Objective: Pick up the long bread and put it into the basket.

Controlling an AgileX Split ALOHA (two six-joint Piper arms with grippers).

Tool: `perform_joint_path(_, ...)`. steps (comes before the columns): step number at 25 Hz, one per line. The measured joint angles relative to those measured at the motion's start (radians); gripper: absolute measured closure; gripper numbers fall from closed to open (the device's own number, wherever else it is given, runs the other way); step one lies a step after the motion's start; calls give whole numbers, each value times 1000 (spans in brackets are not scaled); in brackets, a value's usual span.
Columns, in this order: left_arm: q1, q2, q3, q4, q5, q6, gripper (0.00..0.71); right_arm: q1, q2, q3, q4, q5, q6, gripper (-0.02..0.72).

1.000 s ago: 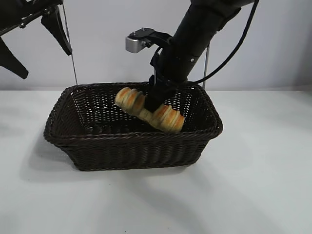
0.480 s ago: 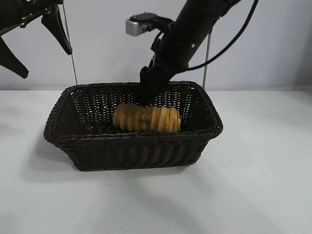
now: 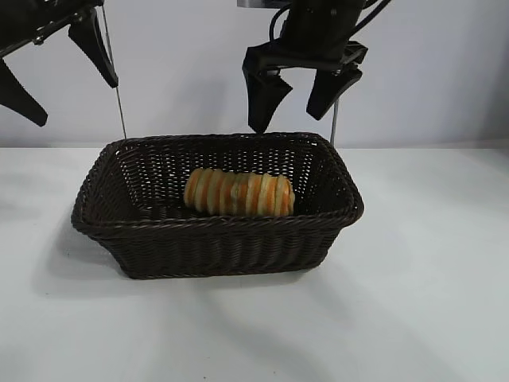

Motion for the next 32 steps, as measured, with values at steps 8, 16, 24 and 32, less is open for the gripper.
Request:
perform_joint_path(8, 0, 0, 0, 0, -1, 0, 82, -2, -29, -3, -33, 4, 71, 9)
perform_joint_path(16, 0, 0, 0, 0, -1, 0, 82, -9, -29, 46, -48, 5, 89, 9)
perform_joint_path(24, 0, 0, 0, 0, -1, 0, 82, -84, -47, 49, -41, 4, 122, 9)
perform_joint_path(32, 0, 0, 0, 0, -4, 0, 82, -104, -59, 88, -29, 3, 122, 9)
